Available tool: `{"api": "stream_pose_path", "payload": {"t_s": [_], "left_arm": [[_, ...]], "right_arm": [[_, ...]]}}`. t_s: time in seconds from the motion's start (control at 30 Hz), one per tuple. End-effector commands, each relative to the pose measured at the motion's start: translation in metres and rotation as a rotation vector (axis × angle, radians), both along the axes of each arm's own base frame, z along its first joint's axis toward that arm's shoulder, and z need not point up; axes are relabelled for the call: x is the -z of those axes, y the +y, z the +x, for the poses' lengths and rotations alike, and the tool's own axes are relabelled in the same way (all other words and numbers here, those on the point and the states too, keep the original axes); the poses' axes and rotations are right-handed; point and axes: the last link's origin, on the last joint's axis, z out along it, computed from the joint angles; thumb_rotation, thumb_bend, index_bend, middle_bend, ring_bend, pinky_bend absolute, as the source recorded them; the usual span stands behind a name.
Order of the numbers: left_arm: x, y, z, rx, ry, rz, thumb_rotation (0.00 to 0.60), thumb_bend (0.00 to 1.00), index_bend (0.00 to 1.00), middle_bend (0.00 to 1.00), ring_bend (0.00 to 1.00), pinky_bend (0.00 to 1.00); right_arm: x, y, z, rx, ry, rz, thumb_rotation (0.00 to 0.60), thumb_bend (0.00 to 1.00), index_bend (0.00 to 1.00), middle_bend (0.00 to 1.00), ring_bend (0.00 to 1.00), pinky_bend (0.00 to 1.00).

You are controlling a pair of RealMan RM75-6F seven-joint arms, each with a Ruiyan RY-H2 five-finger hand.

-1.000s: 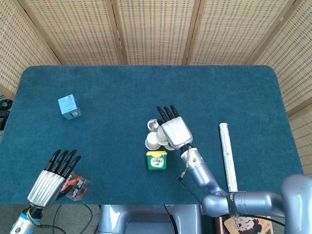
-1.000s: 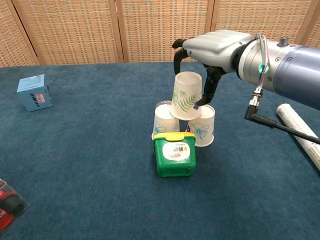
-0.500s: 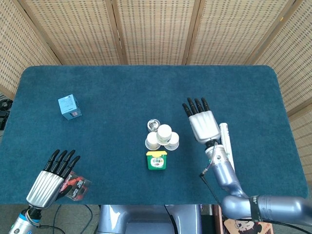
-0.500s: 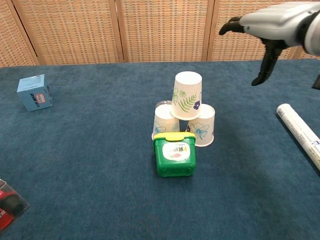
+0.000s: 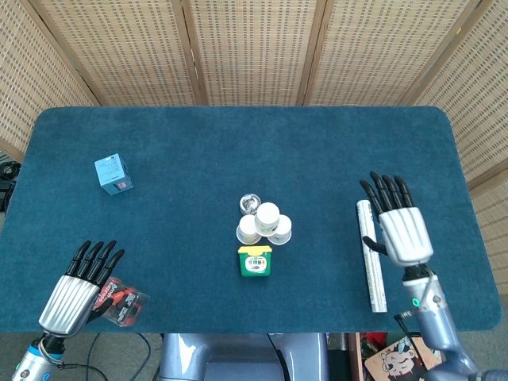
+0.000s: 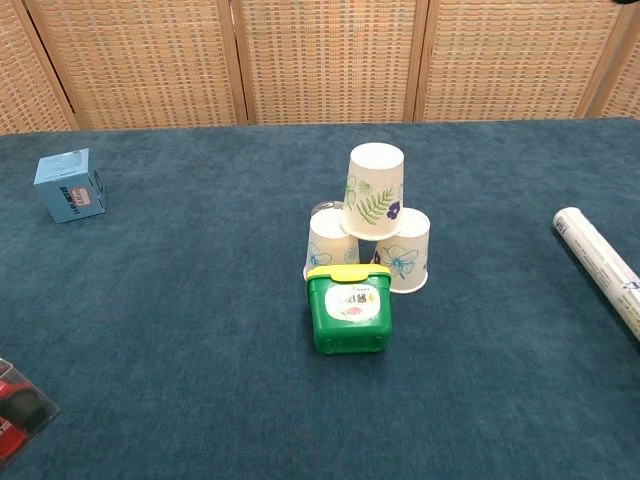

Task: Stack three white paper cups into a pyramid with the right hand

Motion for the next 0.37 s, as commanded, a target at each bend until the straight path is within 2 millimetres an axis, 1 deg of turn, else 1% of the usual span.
{"api": "stream_pose_path", "payload": {"t_s": [0.03, 0.07, 0.2, 0.37], "left_arm": [[-0.001, 0.002, -0.002, -0.012, -0.003, 0.006, 0.6, 0.21, 0.0, 0.0, 0.0, 0.0], [-0.002, 0.003, -0.003, -0.017, -0.002, 0.011, 0.6, 0.21, 0.0, 0.0, 0.0, 0.0], [-0.004, 0.004, -0.005, -0.023, -0.001, 0.025, 0.6, 0.21, 0.0, 0.0, 0.0, 0.0], [-0.005, 0.004, -0.006, -0.029, 0.003, 0.03, 0.6, 0.21, 0.0, 0.0, 0.0, 0.0]], "right_arm": [[-0.004, 0.04, -0.036, -0.01, -0.009, -0.026, 0.6, 0.13, 0.0, 0.0, 0.0, 0.0], [-0.002, 0.048, -0.041, -0.006, -0.009, -0.016, 0.6, 0.13, 0.0, 0.0, 0.0, 0.0], [0.0, 0.064, -0.05, -0.008, -0.023, -0.007, 0.6, 0.13, 0.0, 0.0, 0.0, 0.0], [0.003, 0.07, -0.055, -0.005, -0.021, 0.011, 0.6, 0.13, 0.0, 0.0, 0.0, 0.0]]}}
